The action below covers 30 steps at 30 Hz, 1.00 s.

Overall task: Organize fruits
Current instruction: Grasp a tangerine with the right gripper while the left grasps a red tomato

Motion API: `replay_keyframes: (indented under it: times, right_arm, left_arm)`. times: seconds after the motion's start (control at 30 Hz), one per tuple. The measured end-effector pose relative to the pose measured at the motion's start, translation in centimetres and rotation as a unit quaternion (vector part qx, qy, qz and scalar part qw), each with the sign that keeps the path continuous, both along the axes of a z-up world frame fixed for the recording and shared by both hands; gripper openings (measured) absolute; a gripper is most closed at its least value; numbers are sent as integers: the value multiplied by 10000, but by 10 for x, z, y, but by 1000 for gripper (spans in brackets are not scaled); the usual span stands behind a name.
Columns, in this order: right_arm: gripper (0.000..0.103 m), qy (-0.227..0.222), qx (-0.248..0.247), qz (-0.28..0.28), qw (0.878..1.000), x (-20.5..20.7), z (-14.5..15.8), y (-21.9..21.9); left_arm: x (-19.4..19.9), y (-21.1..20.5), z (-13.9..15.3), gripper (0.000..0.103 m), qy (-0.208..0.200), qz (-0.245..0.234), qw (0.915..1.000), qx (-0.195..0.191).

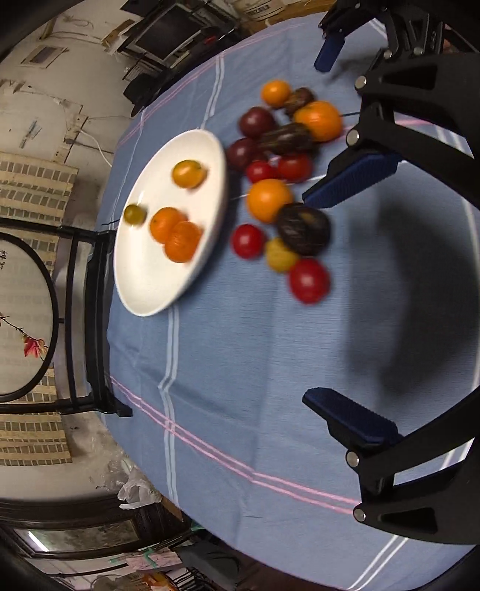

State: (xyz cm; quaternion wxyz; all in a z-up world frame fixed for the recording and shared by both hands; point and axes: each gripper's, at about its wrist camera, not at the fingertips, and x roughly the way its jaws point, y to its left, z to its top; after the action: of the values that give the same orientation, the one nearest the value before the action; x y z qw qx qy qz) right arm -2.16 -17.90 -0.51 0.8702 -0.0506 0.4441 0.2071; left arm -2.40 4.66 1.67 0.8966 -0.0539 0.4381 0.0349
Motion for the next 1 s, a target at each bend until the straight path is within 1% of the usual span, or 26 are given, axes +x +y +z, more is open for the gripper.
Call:
replay_keyframes:
  times: [0.1,0.23,0.4,0.5,0.53,0.6,0.63,0.67,0.73,0.8,0.9,1.0]
  right_arm:
    - [82,213,-194,1,9996,-3,-14,10]
    - [82,229,-333,-17,9992,-1,-18,20]
    - [82,187,-597,-37,9980,11,-20,34]
    - [82,201,-601,-57,9980,19,-19,38]
    - [81,208,-585,-72,9980,21,-19,38]
    - [77,205,-540,-160,9982,27,-17,38]
    - [73,206,-530,-196,9982,29,-17,37]
    - [64,178,-535,-246,9981,32,-16,37]
    - [57,114,-569,-293,9979,34,-16,39]
    - [42,64,-508,-244,9984,33,-15,40]
    - [43,69,-403,-283,9988,29,-14,36]
    - [43,146,-61,-311,9994,26,-13,25]
  left_arm:
    - [-12,0,-13,96,79,-129,9999,-4]
    - [-20,2,-24,96,149,-183,9997,40]
    - [-19,9,-32,96,244,-140,9992,-271]
    - [-17,12,-36,96,301,-88,9984,-473]
    - [-17,11,-36,96,274,-85,9986,-455]
    - [-18,8,-35,96,223,-97,9990,-385]
    - [-18,7,-35,96,224,-95,9991,-356]
    - [-17,5,-36,95,238,-115,9991,-343]
    - [-17,5,-36,96,259,-146,9989,-352]
    - [-15,5,-37,96,304,-126,9989,-341]
    - [-13,7,-37,96,336,-88,9987,-376]
    - [-11,7,-37,95,354,-135,9988,-316]
